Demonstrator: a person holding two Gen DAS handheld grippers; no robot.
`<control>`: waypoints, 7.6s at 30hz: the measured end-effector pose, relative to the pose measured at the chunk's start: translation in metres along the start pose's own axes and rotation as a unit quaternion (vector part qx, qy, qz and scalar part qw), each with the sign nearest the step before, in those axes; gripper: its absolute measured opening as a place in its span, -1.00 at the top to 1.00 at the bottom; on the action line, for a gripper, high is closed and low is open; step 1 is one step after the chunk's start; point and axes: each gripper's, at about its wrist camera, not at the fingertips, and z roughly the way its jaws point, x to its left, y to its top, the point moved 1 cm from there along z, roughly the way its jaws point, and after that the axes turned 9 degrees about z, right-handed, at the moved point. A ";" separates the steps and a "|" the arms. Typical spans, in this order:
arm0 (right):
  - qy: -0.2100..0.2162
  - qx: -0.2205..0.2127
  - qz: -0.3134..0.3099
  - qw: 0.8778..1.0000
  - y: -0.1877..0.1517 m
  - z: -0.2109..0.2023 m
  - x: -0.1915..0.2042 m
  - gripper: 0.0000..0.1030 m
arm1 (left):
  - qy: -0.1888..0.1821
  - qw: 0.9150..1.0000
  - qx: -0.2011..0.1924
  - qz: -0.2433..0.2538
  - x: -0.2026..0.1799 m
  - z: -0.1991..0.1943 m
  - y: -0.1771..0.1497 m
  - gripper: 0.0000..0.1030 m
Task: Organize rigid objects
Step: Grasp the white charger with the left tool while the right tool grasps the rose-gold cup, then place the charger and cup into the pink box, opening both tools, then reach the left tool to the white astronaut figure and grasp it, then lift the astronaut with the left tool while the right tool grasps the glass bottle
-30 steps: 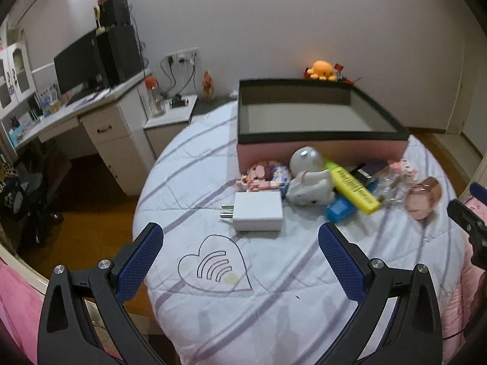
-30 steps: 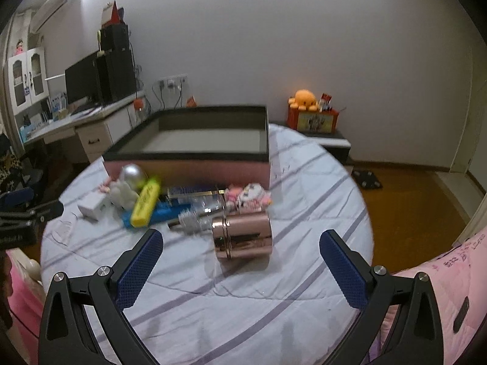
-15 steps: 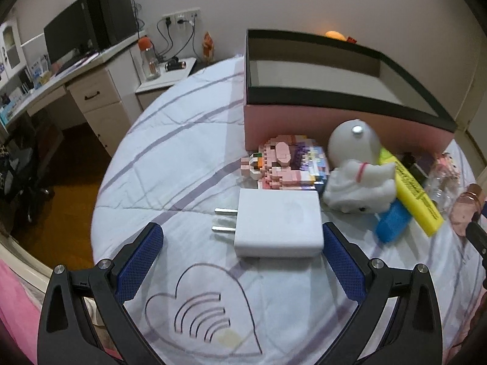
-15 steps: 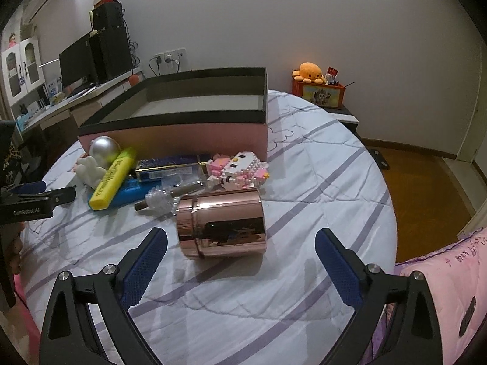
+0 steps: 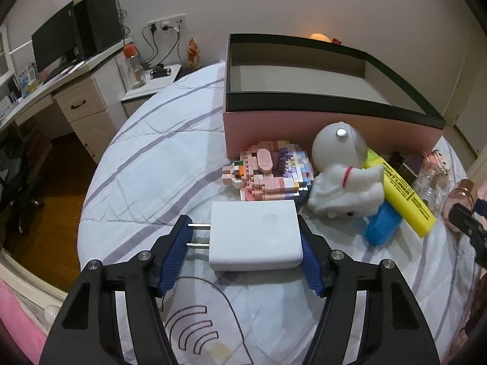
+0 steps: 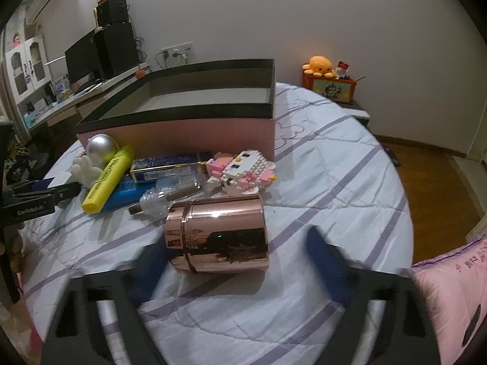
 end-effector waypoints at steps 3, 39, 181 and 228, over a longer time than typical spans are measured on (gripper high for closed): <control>0.013 0.011 -0.003 1.000 -0.001 0.002 0.001 -0.08 | -0.009 1.000 -0.002 -0.007 0.002 -0.005 -0.003 -0.30; 0.050 0.002 -0.055 0.997 0.125 0.061 0.060 -0.08 | -0.086 0.993 -0.068 0.038 -0.021 -0.010 0.136 -0.30; 0.042 0.012 0.017 0.999 -0.026 -0.010 0.028 -0.61 | -0.024 0.999 -0.006 0.031 -0.039 -0.055 -0.052 -0.70; 0.043 0.060 -0.049 0.996 0.010 0.032 0.050 -0.48 | -0.015 1.000 0.022 0.013 -0.036 -0.029 -0.070 -0.99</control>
